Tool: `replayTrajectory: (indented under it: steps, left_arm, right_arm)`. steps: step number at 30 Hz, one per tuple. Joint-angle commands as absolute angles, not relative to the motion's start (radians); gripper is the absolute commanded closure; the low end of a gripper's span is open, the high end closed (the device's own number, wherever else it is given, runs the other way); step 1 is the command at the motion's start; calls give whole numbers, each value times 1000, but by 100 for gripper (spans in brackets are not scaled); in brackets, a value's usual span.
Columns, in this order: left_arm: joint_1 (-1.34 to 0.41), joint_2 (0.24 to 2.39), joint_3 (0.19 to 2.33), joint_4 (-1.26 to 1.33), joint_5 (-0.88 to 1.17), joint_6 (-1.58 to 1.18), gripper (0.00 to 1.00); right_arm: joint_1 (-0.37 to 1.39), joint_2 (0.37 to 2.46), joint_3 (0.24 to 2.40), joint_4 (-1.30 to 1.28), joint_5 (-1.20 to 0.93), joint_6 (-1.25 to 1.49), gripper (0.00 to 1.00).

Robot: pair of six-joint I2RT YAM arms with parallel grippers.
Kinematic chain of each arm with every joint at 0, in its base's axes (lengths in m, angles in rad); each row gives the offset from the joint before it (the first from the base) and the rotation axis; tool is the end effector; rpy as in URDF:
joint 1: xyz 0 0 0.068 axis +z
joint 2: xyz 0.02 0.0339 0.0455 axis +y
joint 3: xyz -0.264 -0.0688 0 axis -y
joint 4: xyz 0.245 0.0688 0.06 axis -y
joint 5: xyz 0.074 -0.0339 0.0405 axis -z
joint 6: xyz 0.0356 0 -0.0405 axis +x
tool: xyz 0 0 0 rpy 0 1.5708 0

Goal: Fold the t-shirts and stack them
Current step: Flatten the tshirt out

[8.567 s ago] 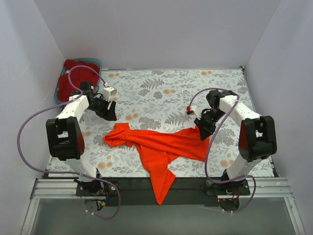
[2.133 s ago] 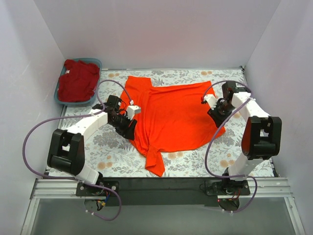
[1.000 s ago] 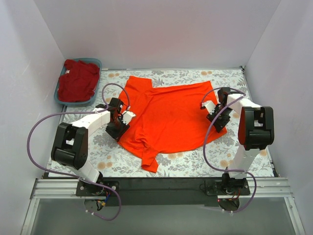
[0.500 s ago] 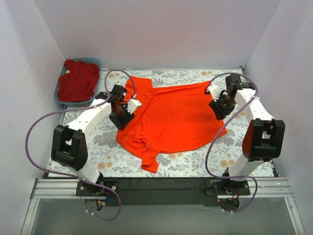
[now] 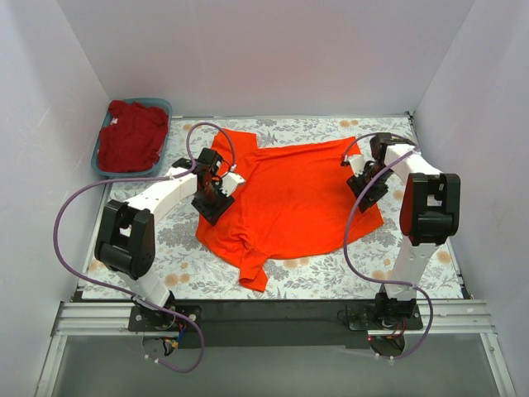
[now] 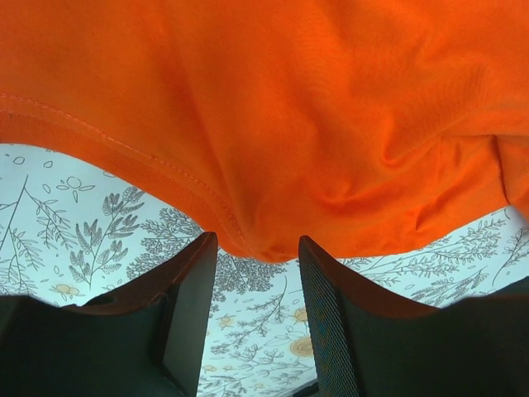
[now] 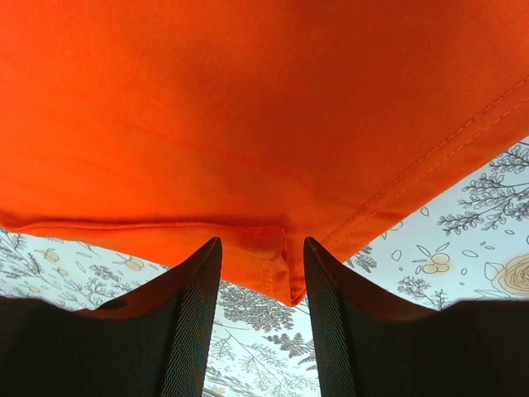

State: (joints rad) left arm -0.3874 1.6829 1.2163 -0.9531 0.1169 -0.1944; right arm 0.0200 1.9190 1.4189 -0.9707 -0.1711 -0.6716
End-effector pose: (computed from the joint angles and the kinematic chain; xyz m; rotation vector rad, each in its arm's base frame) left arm 0.2871 -0.1216 0.2111 0.3044 3.0061 -0.2350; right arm 0.3645 0.0134 0.1883 -1.0242 2.8050 0.1948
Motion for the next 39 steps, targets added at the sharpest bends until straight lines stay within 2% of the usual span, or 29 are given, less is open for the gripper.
replayTrajectory:
  steps: [1,8,15,28,29,35,39]
  left_arm:
    - [-388,1672,1195,-920,133,-204,57]
    - [-387,1669,1183,-908,120,-195,57]
    - [-387,1675,1189,-904,117,-195,57]
    - [-388,1672,1190,-900,114,-196,57]
    - [-387,1671,1189,-900,112,-196,56]
    - [-387,1672,1174,-897,106,-190,56]
    - [-387,1661,1154,-899,95,-181,57]
  right_arm:
    - [20,1931,1459,-988,-149,-650,49]
    - [18,1953,1451,-985,-135,-650,50]
    - [15,1956,1417,-974,-120,-664,58]
    - [14,1976,1411,-966,-117,-669,61]
    - [14,1976,1411,-966,-118,-669,64]
    - [12,1909,1393,-983,-107,-669,99]
    - [11,1795,1335,-1009,-66,-707,99]
